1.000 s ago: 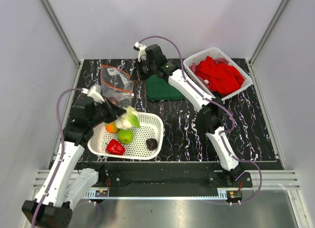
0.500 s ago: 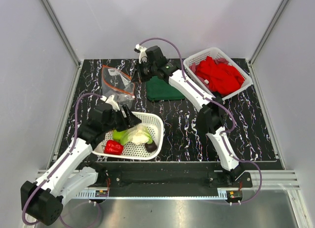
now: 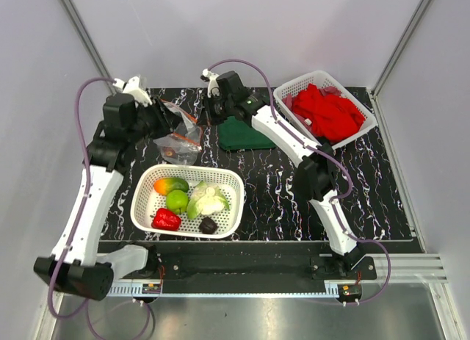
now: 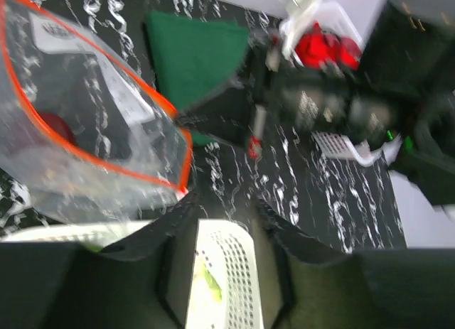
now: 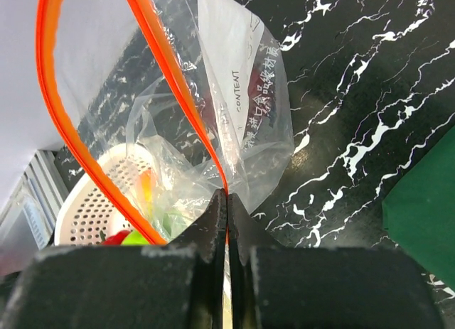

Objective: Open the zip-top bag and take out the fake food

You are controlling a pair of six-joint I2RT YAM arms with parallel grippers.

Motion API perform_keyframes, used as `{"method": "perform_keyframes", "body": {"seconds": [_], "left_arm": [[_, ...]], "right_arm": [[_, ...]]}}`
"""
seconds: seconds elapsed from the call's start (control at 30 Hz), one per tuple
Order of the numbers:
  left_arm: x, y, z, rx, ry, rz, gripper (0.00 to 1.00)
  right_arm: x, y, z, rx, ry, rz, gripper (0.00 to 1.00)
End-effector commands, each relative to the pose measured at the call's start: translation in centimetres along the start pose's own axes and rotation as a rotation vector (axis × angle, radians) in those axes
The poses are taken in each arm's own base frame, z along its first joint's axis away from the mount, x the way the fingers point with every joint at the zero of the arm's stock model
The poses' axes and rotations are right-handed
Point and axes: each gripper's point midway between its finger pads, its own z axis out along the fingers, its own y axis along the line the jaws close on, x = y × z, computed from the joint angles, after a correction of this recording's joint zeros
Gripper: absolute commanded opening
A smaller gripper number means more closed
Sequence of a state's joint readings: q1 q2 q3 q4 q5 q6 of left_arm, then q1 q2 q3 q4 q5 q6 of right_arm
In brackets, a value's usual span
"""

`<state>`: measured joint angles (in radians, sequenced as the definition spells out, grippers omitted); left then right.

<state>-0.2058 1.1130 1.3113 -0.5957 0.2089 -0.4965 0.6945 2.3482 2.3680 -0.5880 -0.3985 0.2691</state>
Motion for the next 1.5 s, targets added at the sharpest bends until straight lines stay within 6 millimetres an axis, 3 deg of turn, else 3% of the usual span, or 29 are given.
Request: {"method": "perform_keyframes", "body": {"seconds": [0.0,0.2,0.33,0.57,0.77,0.97,1.2,1.4,1.47], "left_arm": [[0.4,2.4,3.8,-0.056,0.071,-0.055,0.29],[-0.2,5.7,7.5,-0.113,0.008,-0.162,0.23],[0.3,7.9,9.3,-0.200,-0.003,-0.228,0.12],[1.1,12.6,11.4,-0.398,-0.001,-0.249,0.13],[3.9,16.8,13.4,-0.515,0.083,-0.277,0.15],[5.0,19.4,15.8,-0.576,0.125,-0.304,0.24],[4.9,20.7,17.5,-0.588,0.161,-0.257,0.32],[5.5,20.9,16.4,-0.571,0.175,-0.156,0.47],[5.4,20.1,16.4,-0.516,0.176,-0.122,0.49]], "right_arm": [[-4.3,3.7,-3.2,-0.025,-0.126,-0.004,0.00],[-4.6,5.0,-3.3,-0.051,-0.134,-0.002,0.00],[-4.9,6.0,-3.8,-0.068,-0.142,-0.012,0.00],[-5.4,6.8,-4.0,-0.077,-0.157,-0.019,0.00],[-6.2,7.9,-4.0,-0.118,-0.174,-0.037,0.00],[-6.0,8.9,-3.3,-0.147,-0.170,-0.036,0.00],[-5.6,7.9,-2.9,-0.119,-0.160,-0.031,0.00],[-4.8,5.7,-2.3,-0.167,-0.123,0.041,0.00],[-4.6,5.2,-2.1,-0.175,-0.112,0.046,0.00]]}}
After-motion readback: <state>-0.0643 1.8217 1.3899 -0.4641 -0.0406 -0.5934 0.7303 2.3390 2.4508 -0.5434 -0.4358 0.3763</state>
